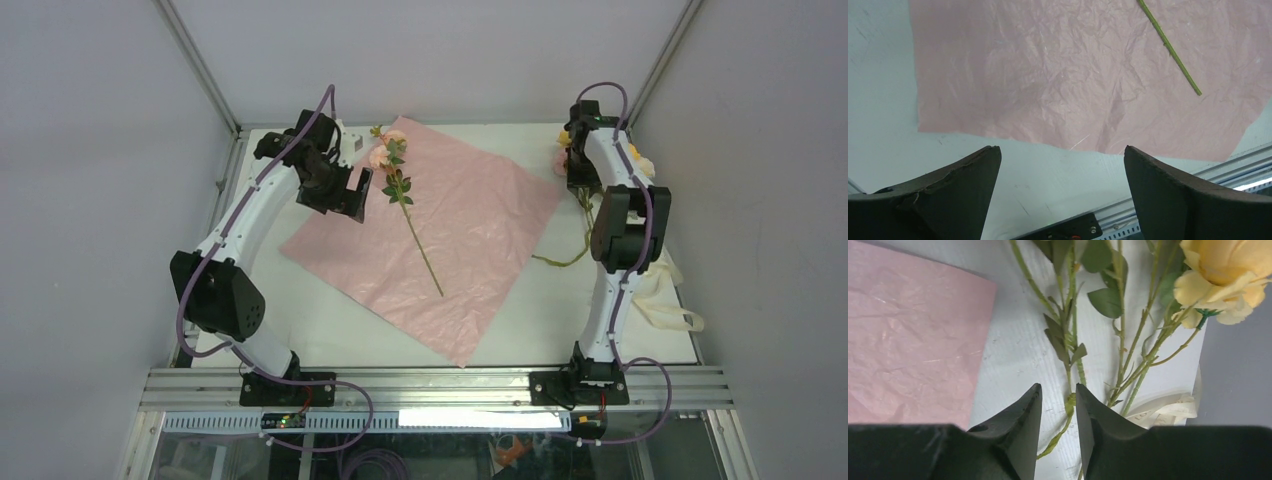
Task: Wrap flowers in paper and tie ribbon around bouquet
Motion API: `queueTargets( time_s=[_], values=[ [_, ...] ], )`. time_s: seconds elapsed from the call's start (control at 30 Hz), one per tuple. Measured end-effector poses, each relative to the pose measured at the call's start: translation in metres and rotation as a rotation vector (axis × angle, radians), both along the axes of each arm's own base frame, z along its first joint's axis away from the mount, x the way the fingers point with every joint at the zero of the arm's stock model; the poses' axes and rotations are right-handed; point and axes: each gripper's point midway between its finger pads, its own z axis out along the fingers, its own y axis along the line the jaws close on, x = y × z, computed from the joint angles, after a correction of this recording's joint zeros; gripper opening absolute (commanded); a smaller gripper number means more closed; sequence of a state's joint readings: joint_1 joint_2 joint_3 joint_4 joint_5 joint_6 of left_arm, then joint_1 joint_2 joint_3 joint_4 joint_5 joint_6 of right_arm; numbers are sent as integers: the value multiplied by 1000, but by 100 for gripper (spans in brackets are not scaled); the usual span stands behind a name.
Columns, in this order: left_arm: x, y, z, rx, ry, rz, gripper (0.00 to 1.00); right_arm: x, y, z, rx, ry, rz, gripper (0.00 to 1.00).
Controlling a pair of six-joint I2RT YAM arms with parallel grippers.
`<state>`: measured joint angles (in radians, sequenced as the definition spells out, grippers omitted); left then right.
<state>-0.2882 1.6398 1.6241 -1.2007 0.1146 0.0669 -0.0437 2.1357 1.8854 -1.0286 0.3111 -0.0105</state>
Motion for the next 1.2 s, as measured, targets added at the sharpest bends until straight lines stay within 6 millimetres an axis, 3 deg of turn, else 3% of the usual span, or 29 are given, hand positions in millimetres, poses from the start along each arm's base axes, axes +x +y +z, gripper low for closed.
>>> queueTargets(
  time_s=[0.1,0.43,1.0,1.07,1.13,1.2],
  values=[
    [0,0,-2,2,9,0,99,2,10,-2,-35,7,25,35],
    [-2,-4,-3,-19,23,-9,99,-16,-13,-27,-142,103,-21,20],
    [-1,-5,-8,-18,40,-11,99,-20,-7,-56,-122,154,-48,22],
    [-1,-6,-8,-23,42,-13,99,-21,-8,-59,-127,162,-47,14],
    [-2,-7,-8,-28,44,-15,99,-20,-9,-62,-133,165,-45,0],
    [-2,-7,-8,-29,44,-16,99,-20,-11,-62,-141,167,-42,0]
  ],
)
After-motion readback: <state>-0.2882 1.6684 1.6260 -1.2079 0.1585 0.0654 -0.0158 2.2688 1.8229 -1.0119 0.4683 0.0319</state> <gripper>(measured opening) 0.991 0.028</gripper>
